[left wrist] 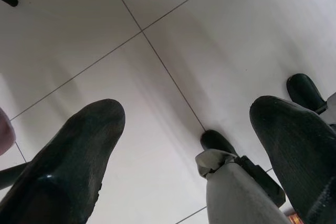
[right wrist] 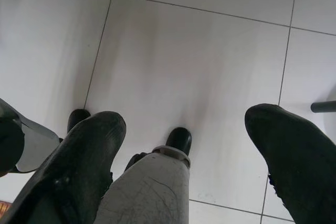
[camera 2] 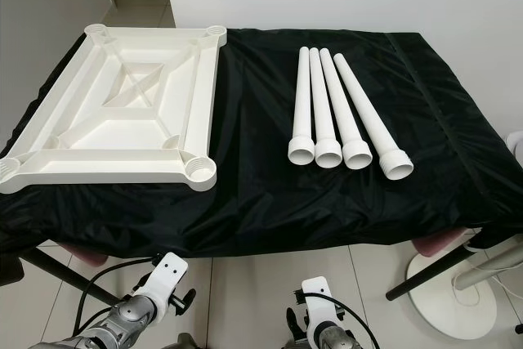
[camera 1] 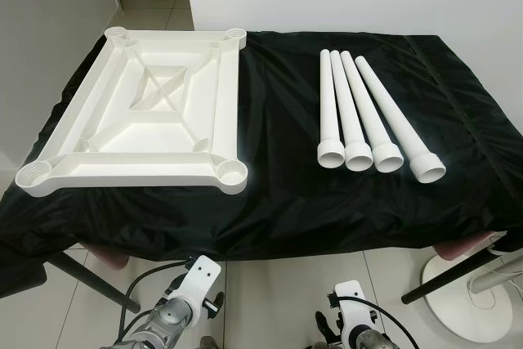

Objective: Building children table

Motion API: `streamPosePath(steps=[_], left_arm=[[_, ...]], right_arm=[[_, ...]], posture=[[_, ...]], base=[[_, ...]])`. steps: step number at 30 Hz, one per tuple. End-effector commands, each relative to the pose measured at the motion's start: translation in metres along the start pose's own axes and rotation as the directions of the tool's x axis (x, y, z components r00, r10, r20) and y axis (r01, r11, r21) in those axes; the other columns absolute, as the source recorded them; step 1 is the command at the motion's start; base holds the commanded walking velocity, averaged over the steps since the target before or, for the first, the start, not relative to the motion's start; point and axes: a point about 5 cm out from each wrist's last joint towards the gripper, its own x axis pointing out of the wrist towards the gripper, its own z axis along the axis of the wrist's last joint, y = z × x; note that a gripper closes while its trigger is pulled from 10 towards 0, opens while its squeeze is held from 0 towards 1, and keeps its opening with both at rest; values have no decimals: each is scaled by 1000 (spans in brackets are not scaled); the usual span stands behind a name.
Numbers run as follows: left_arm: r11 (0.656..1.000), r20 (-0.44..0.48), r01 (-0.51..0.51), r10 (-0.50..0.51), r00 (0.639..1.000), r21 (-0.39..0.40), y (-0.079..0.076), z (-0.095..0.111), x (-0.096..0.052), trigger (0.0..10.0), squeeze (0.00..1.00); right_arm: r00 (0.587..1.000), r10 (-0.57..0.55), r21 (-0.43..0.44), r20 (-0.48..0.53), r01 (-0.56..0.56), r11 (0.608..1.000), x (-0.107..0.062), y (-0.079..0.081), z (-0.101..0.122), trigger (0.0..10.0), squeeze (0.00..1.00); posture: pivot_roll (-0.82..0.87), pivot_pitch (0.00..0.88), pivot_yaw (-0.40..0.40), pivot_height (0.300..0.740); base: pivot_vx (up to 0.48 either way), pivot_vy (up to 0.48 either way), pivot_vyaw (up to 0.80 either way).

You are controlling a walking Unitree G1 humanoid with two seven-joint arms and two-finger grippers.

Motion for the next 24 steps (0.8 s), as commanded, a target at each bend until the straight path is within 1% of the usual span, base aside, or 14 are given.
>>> streamPosePath(steps=[1,6,7,8,10,11,14,16,19,20,21,23,24], left_arm=[[1000,-24,-10,10,1000,0,0,-9,-3,10000,0],[1000,-25,-8,8,1000,0,1,-12,-4,10000,0],[1000,-19,14,-14,1000,-10,1,-12,-5,10000,0],[1000,-19,14,-14,1000,-10,1,-12,-5,10000,0],[998,9,61,-61,998,4,-1,-11,-6,10000,0],[998,9,61,-61,998,4,-1,-11,-6,10000,0],[996,41,89,-91,995,31,-3,-9,-7,10000,0],[989,71,140,-142,987,39,-2,-11,-10,10000,0],[986,79,159,-162,984,44,-1,-12,-12,10000,0],[981,97,185,-190,977,58,1,-14,-15,10000,0],[981,97,185,-190,977,58,1,-14,-15,10000,0],[971,129,213,-227,965,111,9,-13,-20,10000,0],[971,129,213,-227,965,111,9,-13,-20,10000,0]], right_arm=[[1000,2,-6,-15,-2,1000,-2,0,-4,10000,0],[1000,6,-11,-14,-6,1000,-2,-1,-5,10000,0],[1000,7,-14,-10,-8,1000,-2,-1,-5,10000,0],[1000,7,-14,-10,-8,1000,-2,-1,-5,10000,0],[1000,15,-23,6,-14,1000,-3,-3,-4,10000,0],[1000,15,-23,6,-14,1000,-3,-3,-4,10000,0],[1000,25,-30,19,-24,999,-5,-6,-5,10000,0],[997,61,-54,41,-58,997,-7,-6,-5,10000,0],[996,76,-64,49,-72,995,-7,-6,-5,10000,0],[993,97,-77,64,-92,993,-8,-6,-4,10000,0],[993,97,-77,64,-92,993,-8,-6,-4,10000,0],[985,138,-109,106,-126,986,-10,-10,0,10000,0],[985,138,-109,106,-126,986,-10,-10,0,10000,0]], posture=[[-81,35,55,740],[-79,40,53,740],[-80,44,52,740],[-80,44,52,740],[-82,52,51,740],[-82,52,51,740],[-84,70,36,740],[-89,83,44,740],[-89,83,44,740],[-85,92,50,740],[-85,92,50,740],[-76,103,62,740],[-76,103,62,740]], base=[[0,0,0],[0,0,0],[0,0,0],[0,0,0],[0,0,0],[0,0,0],[0,0,0],[0,0,0],[0,0,0],[0,0,0],[0,0,0],[0,0,0],[0,0,0]])
